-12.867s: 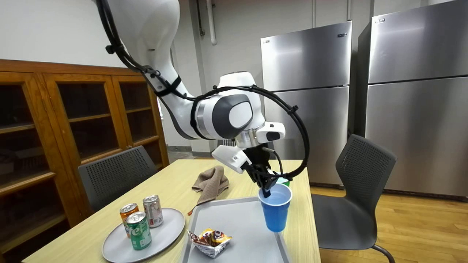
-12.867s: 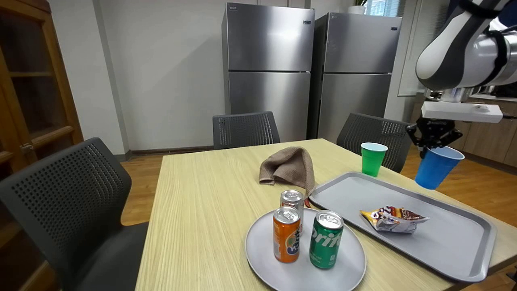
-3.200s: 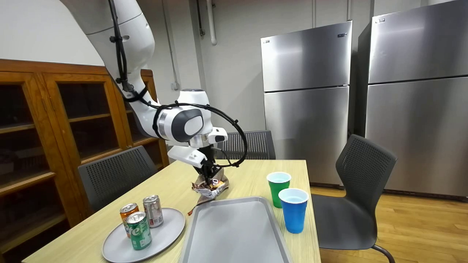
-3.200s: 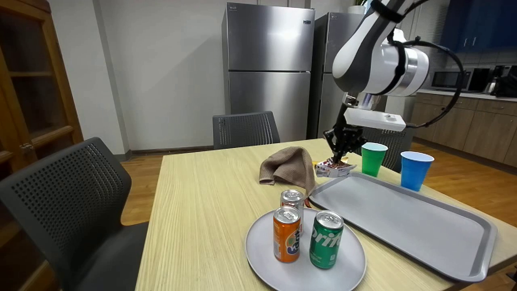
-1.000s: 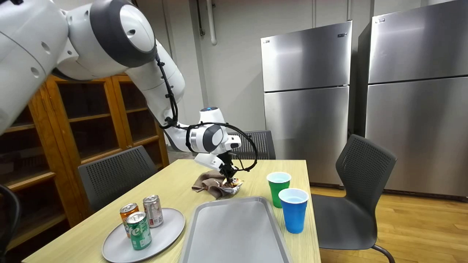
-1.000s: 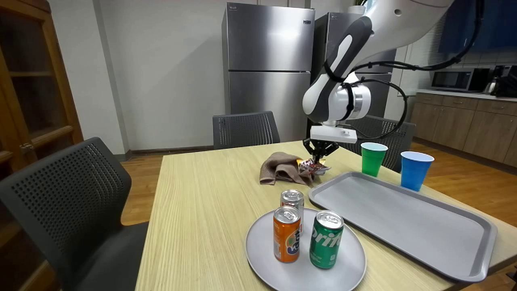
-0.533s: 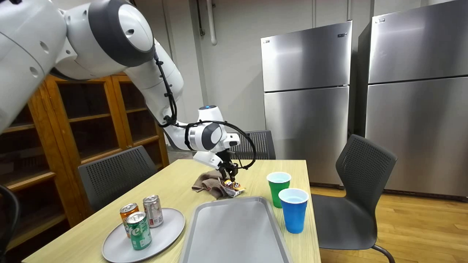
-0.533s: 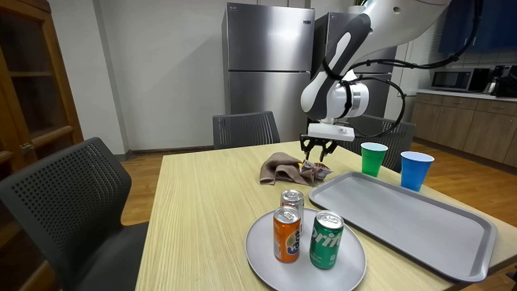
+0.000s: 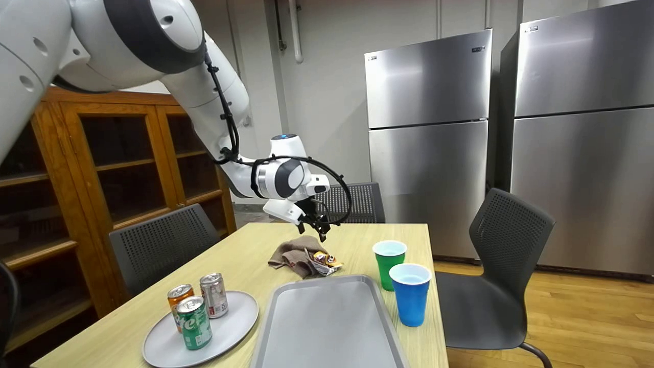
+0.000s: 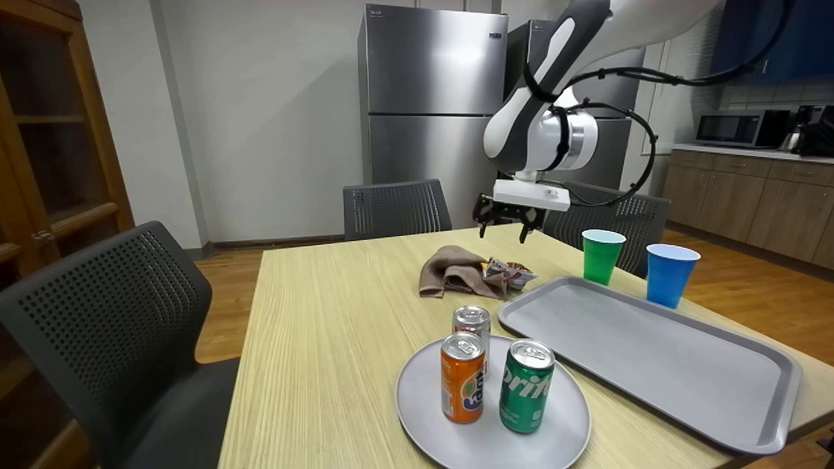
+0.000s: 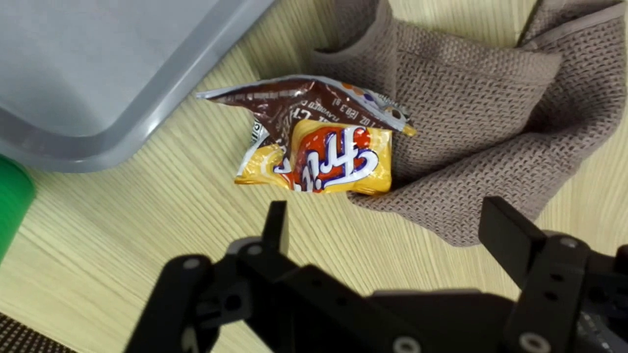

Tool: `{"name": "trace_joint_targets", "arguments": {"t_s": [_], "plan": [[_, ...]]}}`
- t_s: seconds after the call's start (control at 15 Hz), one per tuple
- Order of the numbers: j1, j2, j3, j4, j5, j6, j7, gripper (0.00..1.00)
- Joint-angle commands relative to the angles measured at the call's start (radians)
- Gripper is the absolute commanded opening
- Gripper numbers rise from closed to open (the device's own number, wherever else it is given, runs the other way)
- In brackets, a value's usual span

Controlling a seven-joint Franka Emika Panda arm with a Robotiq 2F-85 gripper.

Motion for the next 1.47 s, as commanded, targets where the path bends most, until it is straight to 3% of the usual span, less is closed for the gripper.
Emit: {"name": "trace_joint_targets", "arguments": {"t_s": [0.0, 0.47, 0.87, 1.4], "plan": [[-0.043, -0.129, 0.068, -0.126, 0.018, -0.024, -0.061, 1.00], [-0.102, -0.303, 0.161, -0.343, 0.048, -0.040, -0.196, 1.00], [-0.135, -0.442, 0.202, -0.497, 0.101, -0.066, -0.326, 1.00], [-0.088, -0.601, 0.202, -0.657, 0.124, -0.038, -0.363, 1.00]]}}
